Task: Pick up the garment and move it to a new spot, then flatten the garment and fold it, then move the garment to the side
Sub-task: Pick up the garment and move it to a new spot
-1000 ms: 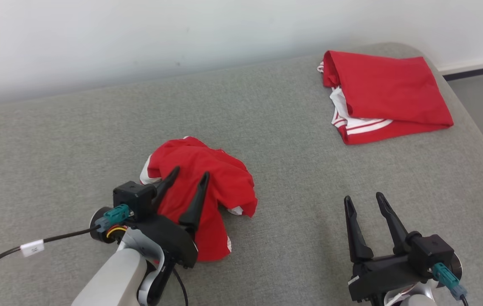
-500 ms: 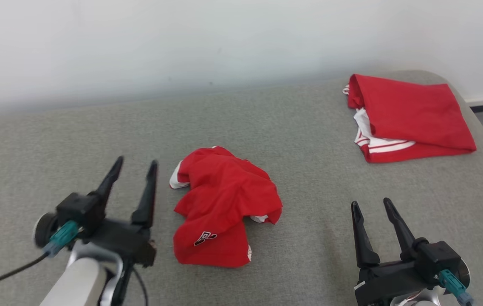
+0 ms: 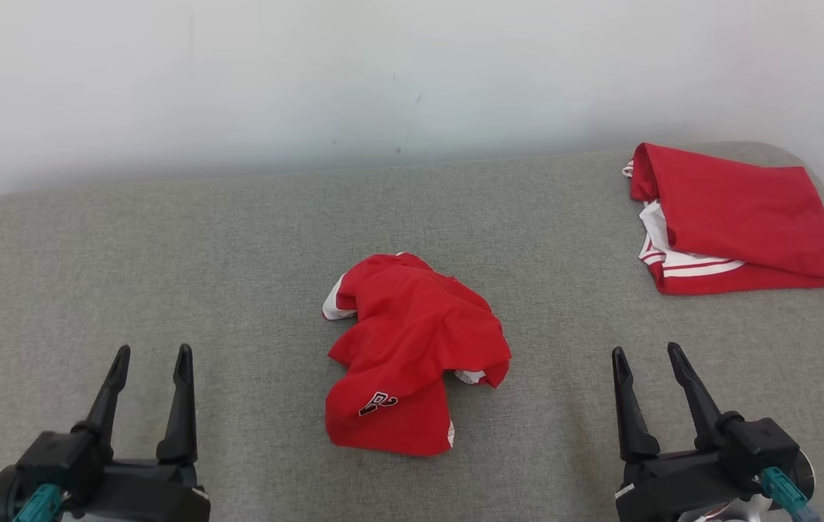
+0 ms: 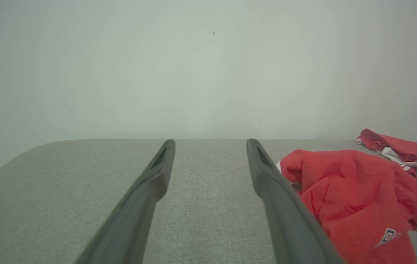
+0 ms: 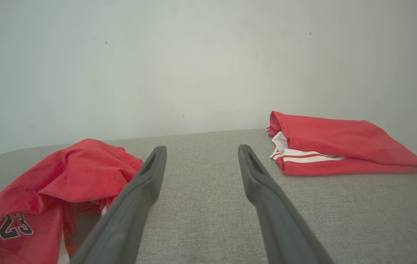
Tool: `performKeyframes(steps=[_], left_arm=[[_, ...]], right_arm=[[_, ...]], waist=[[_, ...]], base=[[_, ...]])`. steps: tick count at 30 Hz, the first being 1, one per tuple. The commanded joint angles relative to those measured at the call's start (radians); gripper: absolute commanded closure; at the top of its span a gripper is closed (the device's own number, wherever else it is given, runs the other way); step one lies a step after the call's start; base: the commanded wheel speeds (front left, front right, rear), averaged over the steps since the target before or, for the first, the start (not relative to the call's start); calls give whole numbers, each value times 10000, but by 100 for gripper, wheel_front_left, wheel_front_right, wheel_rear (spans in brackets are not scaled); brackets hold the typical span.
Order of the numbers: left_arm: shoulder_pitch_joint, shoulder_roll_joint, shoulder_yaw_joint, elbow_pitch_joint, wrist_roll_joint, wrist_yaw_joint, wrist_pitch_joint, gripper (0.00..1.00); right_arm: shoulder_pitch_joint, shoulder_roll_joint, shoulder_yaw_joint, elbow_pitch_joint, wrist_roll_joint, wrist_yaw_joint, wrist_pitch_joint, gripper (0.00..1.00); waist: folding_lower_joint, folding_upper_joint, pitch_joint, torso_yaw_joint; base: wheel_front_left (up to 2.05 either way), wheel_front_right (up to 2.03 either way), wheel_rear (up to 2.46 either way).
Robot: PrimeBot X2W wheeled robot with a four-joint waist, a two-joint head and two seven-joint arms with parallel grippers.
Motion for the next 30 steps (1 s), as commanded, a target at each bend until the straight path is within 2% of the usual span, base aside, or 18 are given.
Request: performKeyframes(steps=[1,9,19,30], left_arm=[[183,-71,141,-90,117,-71,-18,0],[1371,-975,1227,-625,1186,-340,-19,0],[2059,-1898,2503,-1078,1925,-765,-19,0],[2168,-2341,3076,-1142,2307,-1025,-20,0]], right_arm=[[108,9,-48,-49,6,-18,-7,0],[215,10,-81,-53,-34,-18,-7,0],[304,9,-128,53,-19,-18,-7,0],[329,10,-87,172,41,-18,-7,0]], waist=[[0,0,-11,73],[0,0,-50,182],[0,0,-116,316],[0,0,-183,383]], base=[[0,0,0],[0,0,0],[0,0,0],[0,0,0]])
